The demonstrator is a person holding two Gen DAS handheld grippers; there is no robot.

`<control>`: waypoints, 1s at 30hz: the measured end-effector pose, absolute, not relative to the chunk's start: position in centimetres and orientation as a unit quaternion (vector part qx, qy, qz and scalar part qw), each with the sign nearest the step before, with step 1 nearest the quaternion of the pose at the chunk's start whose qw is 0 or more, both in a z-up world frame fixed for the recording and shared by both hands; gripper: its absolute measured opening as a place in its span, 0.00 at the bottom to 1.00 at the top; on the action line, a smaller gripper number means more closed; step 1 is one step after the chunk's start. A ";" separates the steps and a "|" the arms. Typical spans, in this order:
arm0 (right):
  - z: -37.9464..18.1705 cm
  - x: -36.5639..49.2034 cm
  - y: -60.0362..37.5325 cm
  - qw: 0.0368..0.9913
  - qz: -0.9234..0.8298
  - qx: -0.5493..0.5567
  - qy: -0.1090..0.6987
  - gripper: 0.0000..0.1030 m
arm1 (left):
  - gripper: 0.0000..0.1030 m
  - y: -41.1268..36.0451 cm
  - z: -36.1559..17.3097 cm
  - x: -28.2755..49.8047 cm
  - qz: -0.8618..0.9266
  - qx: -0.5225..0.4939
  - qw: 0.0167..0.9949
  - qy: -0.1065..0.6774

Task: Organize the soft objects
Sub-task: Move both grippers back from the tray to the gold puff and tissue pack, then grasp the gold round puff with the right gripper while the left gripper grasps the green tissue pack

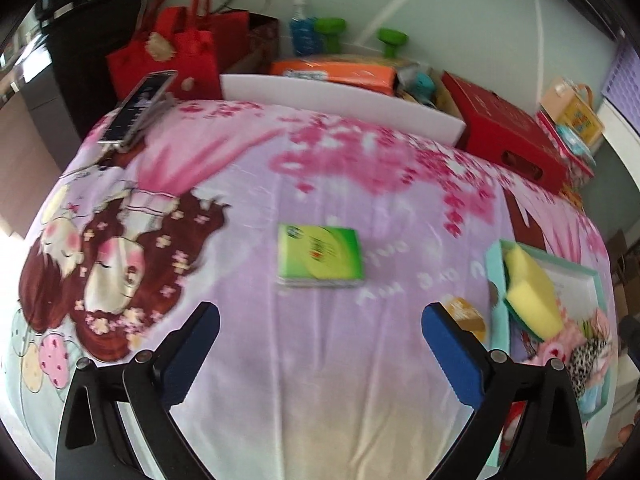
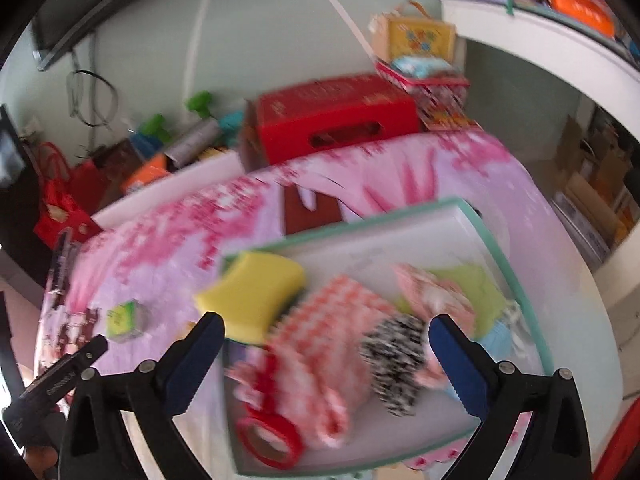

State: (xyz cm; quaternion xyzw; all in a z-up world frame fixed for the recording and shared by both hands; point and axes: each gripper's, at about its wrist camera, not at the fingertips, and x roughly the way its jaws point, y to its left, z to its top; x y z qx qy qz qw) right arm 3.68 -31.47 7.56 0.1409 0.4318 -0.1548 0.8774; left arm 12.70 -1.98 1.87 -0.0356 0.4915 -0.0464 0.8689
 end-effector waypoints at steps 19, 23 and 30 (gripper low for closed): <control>5.3 8.9 -17.7 0.890 0.001 0.099 0.446 1.00 | 0.98 7.1 2.3 13.5 0.023 -0.087 0.873 0.480; 4.0 9.5 -16.3 0.878 0.015 0.101 0.469 1.00 | 0.98 8.3 1.9 13.5 0.034 -0.085 0.868 0.489; 2.2 10.1 -15.6 0.862 0.010 0.092 0.498 1.00 | 0.98 8.4 1.0 13.7 0.028 -0.079 0.858 0.507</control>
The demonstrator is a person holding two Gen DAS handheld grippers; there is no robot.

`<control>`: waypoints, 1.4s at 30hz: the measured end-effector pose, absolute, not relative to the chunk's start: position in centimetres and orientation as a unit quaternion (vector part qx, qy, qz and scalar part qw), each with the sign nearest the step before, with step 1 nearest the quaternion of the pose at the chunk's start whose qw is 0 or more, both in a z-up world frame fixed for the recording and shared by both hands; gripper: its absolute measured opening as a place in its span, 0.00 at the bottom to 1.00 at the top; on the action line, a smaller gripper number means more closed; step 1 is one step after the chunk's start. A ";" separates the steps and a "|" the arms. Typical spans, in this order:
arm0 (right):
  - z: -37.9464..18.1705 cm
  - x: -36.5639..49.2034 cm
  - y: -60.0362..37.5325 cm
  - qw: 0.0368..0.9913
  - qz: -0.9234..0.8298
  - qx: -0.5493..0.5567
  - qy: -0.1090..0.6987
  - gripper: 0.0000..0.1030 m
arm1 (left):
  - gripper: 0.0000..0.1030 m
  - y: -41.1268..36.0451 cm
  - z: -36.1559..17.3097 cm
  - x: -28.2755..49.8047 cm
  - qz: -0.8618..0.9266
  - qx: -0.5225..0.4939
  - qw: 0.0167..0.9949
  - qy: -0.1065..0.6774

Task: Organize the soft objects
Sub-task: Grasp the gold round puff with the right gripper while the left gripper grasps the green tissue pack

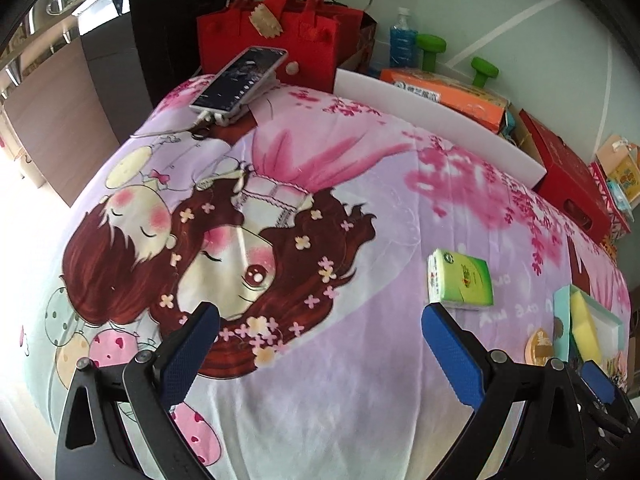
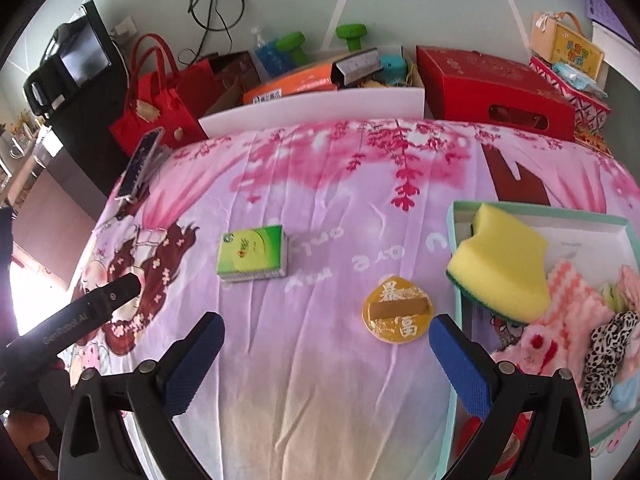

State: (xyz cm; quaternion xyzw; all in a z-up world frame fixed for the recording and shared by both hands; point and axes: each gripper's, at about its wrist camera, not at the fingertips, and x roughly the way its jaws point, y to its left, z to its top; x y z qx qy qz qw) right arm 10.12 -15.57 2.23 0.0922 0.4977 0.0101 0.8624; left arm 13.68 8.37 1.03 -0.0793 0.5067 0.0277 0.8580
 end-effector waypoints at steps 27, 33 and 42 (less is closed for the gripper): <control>-0.4 11.1 -20.0 0.848 -0.033 0.124 0.514 0.75 | 0.98 5.7 -1.4 14.6 -0.011 -0.065 0.831 0.552; -0.1 11.2 -19.4 0.852 -0.014 0.118 0.510 0.67 | 0.98 5.3 -1.5 14.6 -0.015 -0.060 0.830 0.554; -1.3 11.8 -18.9 0.844 -0.012 0.109 0.524 0.64 | 0.98 5.0 -1.7 14.6 -0.020 -0.056 0.828 0.557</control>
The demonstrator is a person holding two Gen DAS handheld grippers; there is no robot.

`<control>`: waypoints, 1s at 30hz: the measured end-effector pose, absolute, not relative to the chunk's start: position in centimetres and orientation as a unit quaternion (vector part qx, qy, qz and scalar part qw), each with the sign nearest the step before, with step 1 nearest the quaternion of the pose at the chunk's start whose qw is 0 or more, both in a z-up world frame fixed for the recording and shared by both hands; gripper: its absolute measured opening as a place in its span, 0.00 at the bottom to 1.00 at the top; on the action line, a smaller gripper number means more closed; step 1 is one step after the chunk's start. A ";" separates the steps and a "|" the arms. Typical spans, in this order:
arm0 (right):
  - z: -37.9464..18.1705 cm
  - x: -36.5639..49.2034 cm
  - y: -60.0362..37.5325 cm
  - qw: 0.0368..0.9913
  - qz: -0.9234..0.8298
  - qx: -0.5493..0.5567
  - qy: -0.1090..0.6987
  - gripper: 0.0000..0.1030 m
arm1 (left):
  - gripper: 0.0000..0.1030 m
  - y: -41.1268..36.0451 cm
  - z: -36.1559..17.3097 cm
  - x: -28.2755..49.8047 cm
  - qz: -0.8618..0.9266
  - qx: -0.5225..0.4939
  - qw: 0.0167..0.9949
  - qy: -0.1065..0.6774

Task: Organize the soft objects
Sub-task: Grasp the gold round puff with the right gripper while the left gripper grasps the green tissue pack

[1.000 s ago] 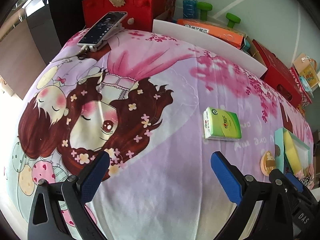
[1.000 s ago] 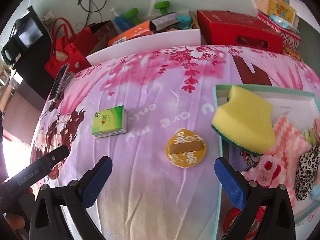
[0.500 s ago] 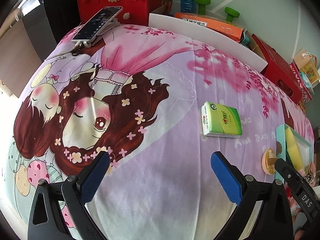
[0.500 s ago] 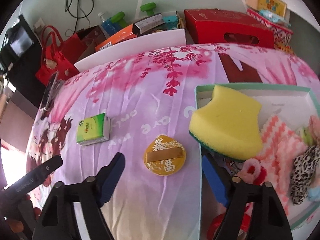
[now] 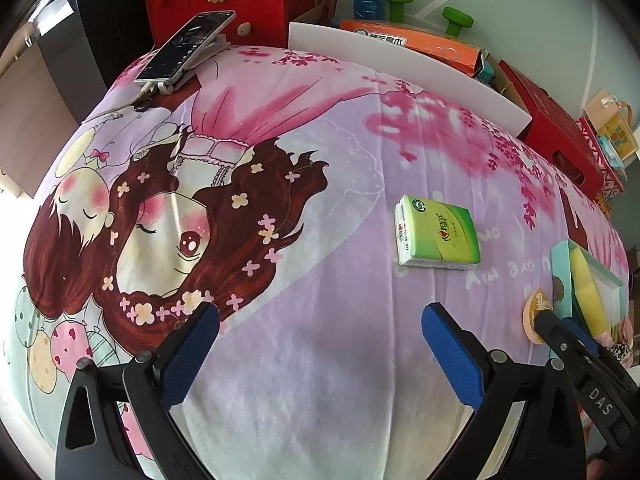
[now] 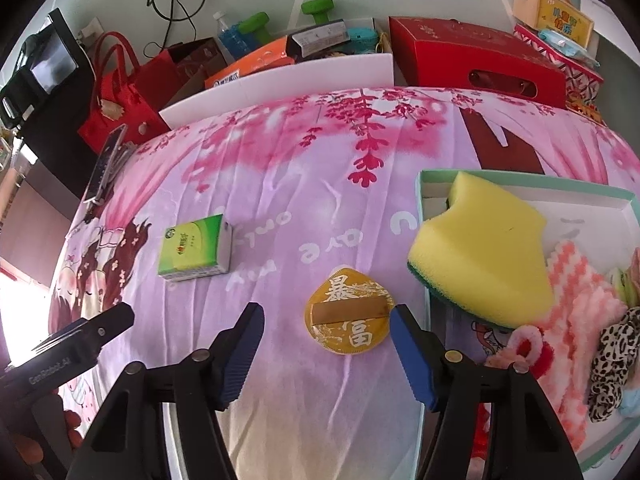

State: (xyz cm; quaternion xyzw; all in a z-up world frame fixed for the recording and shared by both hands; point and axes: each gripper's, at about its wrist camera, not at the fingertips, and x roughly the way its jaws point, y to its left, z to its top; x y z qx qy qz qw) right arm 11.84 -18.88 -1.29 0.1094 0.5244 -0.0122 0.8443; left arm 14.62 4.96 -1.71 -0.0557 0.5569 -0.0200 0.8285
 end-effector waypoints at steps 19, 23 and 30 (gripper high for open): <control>-2.8 12.7 -19.3 0.845 -0.034 0.090 0.526 0.48 | 0.98 4.7 -2.7 15.7 -0.024 -0.060 0.831 0.553; -2.9 12.7 -19.3 0.847 -0.040 0.083 0.523 0.44 | 0.98 4.5 -3.2 16.0 -0.023 -0.061 0.828 0.556; -3.1 12.8 -18.9 0.850 -0.044 0.063 0.521 0.43 | 0.98 4.2 -3.6 16.5 -0.028 -0.068 0.831 0.551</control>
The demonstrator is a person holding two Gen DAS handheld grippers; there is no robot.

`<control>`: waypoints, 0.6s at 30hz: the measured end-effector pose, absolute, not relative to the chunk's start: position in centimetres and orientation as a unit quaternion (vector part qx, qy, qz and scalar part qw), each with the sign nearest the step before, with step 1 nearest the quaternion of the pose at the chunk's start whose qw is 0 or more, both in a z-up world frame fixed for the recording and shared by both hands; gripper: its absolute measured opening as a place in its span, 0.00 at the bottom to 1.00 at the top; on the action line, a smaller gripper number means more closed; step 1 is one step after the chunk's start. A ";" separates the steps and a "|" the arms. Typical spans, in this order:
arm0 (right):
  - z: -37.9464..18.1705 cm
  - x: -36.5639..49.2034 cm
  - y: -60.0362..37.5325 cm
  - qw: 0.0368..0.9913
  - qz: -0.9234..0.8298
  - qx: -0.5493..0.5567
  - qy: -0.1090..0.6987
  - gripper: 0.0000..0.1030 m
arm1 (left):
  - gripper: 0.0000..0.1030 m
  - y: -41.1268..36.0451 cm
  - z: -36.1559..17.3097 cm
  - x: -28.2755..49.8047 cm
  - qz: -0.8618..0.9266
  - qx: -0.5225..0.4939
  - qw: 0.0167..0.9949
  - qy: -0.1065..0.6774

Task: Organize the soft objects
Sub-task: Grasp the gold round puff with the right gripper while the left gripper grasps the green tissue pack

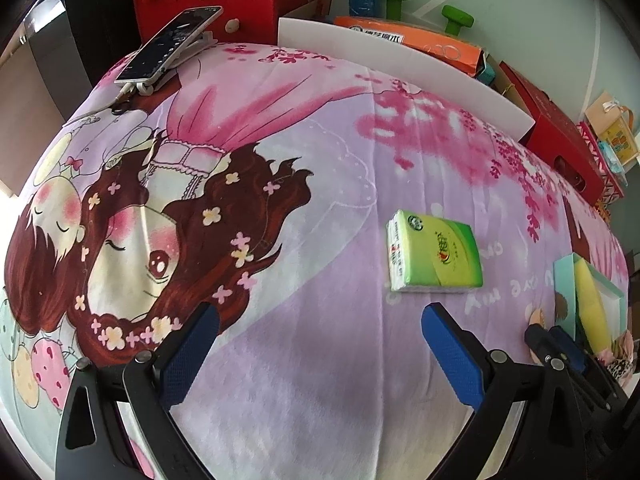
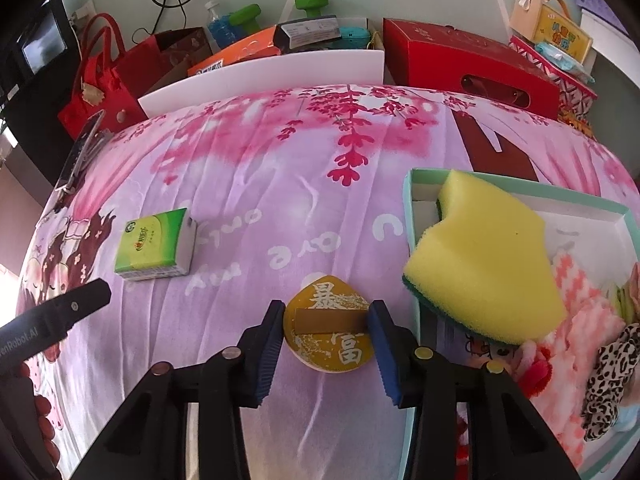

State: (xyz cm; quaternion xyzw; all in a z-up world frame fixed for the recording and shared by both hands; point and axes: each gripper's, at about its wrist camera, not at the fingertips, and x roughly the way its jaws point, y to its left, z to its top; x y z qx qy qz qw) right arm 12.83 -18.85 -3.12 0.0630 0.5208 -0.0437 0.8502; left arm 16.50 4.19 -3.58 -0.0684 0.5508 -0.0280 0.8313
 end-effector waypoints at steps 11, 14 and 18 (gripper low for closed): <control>-2.7 12.9 -19.2 0.857 -0.034 0.071 0.509 0.32 | 0.98 3.1 -3.8 17.5 -0.045 -0.088 0.842 0.531; -2.5 12.8 -19.5 0.857 -0.032 0.079 0.508 0.30 | 0.98 2.6 -3.7 17.6 -0.048 -0.081 0.845 0.526; -2.0 12.6 -19.3 0.859 -0.031 0.074 0.505 0.23 | 0.98 2.1 -3.6 17.8 -0.057 -0.080 0.847 0.522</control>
